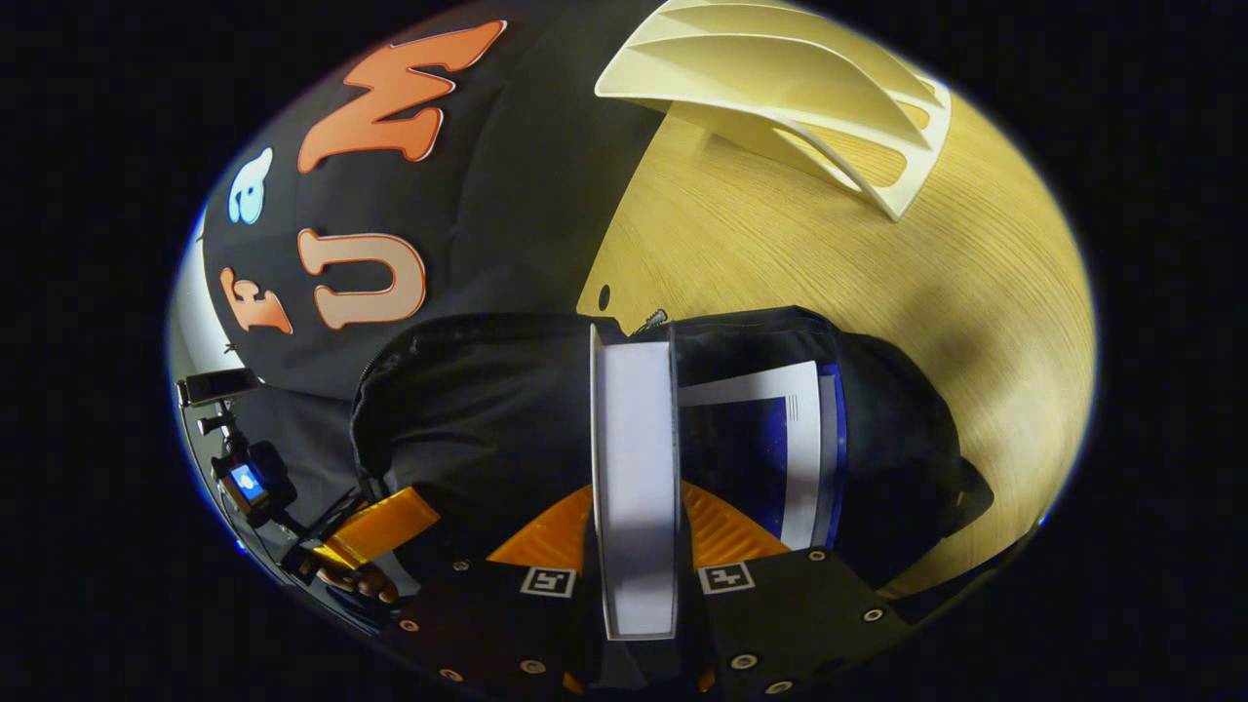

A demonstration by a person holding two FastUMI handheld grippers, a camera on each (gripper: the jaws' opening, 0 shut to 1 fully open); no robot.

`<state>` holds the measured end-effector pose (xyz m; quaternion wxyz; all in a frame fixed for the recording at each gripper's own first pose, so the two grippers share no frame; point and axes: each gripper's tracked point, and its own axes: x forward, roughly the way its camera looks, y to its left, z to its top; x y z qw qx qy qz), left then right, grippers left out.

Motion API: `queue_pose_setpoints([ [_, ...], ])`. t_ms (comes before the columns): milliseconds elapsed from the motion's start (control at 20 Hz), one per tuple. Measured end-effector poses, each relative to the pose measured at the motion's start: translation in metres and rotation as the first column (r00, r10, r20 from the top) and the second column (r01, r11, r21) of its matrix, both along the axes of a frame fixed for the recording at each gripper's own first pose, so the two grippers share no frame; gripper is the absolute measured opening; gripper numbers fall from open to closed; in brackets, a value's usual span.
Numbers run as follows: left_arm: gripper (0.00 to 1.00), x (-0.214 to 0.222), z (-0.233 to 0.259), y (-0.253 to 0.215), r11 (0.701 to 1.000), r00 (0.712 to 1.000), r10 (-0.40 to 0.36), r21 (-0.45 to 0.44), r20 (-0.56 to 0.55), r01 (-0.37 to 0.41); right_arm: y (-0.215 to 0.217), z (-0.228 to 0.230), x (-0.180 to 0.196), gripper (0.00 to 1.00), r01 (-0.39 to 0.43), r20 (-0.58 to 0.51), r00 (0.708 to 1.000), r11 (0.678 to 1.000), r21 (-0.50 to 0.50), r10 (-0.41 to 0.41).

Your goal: Open the schoolbag, grab two books from the bookshelf and put them into the schoolbag.

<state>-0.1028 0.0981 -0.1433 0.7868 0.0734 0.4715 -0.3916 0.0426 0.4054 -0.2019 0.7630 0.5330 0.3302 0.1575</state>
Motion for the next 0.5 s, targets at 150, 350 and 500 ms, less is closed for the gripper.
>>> queue_pose_setpoints([
  [150, 0.03, -0.002, 0.001, -0.003, 1.000, 1.000, -0.004, -0.009, 0.000, 0.004, 0.009, -0.008, 0.005, 0.31, -0.012, -0.011, 1.000, 1.000, 0.002, 0.012],
  [350, 0.03, -0.002, -0.002, -0.004, 1.000, 1.000, -0.001, -0.017, 0.002, 0.001, 0.010, -0.018, 0.007, 0.39, -0.021, -0.053, 0.998, 0.998, -0.066, 0.018],
  [500, 0.03, -0.003, -0.009, -0.001, 1.000, 1.000, 0.029, -0.009, 0.008, -0.029, -0.001, -0.021, 0.002, 0.49, -0.044, -0.057, 0.998, 0.984, -0.174, 0.035],
])
